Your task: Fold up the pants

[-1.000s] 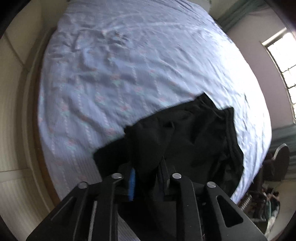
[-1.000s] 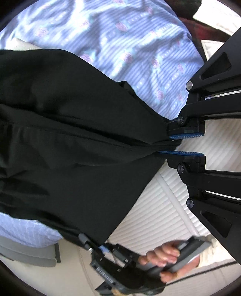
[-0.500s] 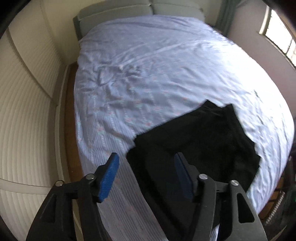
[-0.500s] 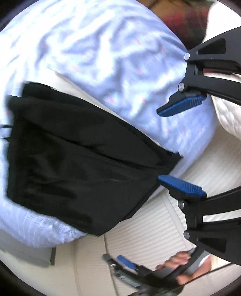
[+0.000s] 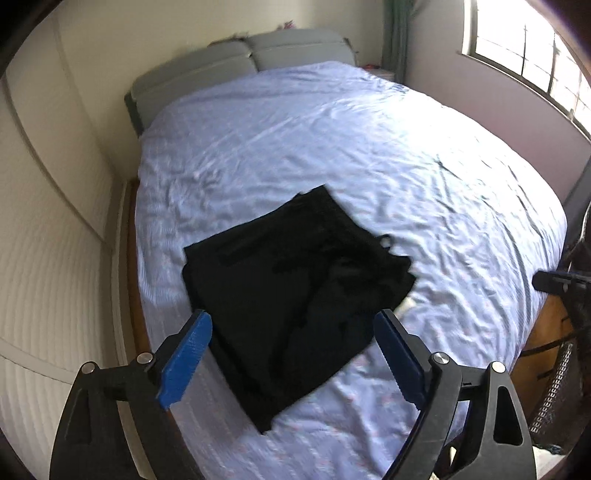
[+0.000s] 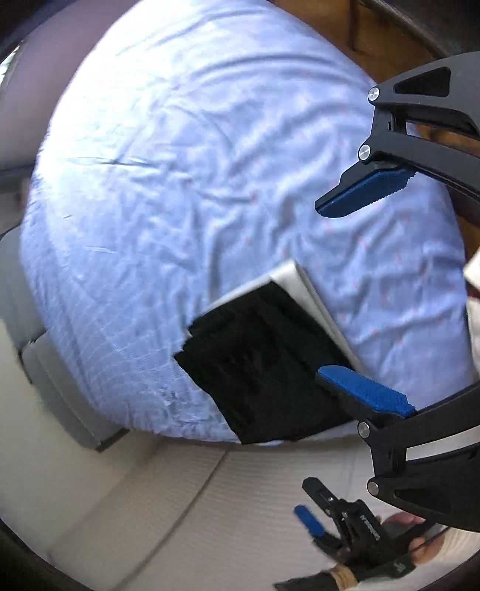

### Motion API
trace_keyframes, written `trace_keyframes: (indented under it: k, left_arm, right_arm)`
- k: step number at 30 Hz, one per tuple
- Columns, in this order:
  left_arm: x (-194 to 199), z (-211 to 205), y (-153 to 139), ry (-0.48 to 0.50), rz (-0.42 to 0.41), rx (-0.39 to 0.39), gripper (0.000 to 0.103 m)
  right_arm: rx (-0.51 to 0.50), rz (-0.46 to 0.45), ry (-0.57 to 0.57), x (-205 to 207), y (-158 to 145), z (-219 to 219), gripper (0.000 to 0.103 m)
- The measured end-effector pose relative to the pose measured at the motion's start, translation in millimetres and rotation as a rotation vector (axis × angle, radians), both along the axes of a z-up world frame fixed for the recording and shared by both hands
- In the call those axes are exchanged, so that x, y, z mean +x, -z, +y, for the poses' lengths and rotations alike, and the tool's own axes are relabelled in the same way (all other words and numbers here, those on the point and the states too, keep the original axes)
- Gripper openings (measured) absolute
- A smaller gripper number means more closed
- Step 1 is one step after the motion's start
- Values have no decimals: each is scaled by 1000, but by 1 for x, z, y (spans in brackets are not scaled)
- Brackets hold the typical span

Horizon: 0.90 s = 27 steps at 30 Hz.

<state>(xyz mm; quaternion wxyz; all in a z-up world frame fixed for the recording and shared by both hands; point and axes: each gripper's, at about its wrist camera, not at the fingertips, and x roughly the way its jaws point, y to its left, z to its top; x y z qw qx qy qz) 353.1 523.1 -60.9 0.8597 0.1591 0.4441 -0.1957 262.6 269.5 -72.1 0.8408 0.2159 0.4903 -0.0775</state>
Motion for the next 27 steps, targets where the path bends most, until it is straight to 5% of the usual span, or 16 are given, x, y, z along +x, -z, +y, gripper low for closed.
trace_keyframes:
  k: [13,27]
  left_arm:
    - [-115,-163,-46,-158,-43,-109,98]
    - [-141,-290,-64,-46,-104,-66,100]
  right_arm:
    - [-160,-129,-269,-78,-63,-134,84]
    - [-166,-205,-200,-120,-86,-230,84]
